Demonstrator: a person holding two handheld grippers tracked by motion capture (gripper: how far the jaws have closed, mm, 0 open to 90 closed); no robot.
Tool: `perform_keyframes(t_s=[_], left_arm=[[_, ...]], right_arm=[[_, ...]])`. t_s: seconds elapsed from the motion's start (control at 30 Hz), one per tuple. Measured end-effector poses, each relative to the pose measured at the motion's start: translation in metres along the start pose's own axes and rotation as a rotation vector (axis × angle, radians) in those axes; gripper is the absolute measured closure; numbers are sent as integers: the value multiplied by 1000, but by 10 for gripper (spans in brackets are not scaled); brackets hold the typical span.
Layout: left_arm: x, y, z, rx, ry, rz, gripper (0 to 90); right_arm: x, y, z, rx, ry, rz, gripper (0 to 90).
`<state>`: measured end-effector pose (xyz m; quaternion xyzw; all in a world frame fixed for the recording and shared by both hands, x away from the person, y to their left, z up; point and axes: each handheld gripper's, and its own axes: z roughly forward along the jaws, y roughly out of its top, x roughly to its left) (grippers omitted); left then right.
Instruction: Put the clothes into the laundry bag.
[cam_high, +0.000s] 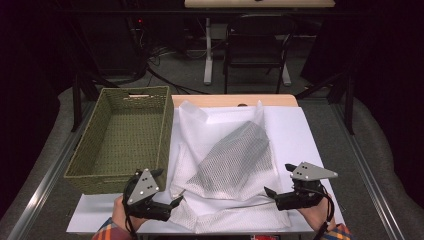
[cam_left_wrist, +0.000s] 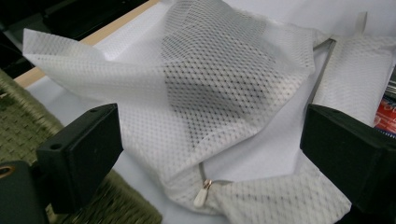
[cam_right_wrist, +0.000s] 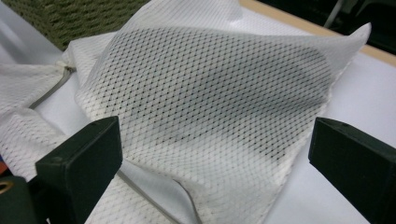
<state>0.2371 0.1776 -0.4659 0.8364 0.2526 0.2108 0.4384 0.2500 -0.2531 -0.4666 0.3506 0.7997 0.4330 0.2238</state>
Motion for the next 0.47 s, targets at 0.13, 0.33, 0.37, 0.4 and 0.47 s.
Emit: perform_keyframes(t_s=[0.13, 0.33, 0.37, 0.4, 0.47], left_arm=[[4, -6, -7, -6, 28, 2, 34], [6, -15, -11, 18, 19, -10, 25], [6, -17, -11, 28, 24, -3, 24], [6, -18, -11, 39, 27, 4, 20], [6, -20, -11, 37, 29, -2, 18]], right_arm=[[-1, -5, -8, -17, -19, 5, 0], [-5, -13, -16, -45, -52, 10, 0], [-6, -14, -16, -46, -55, 13, 0], [-7, -15, -16, -47, -53, 15, 0], [-8, -16, -14, -41, -53, 18, 0]])
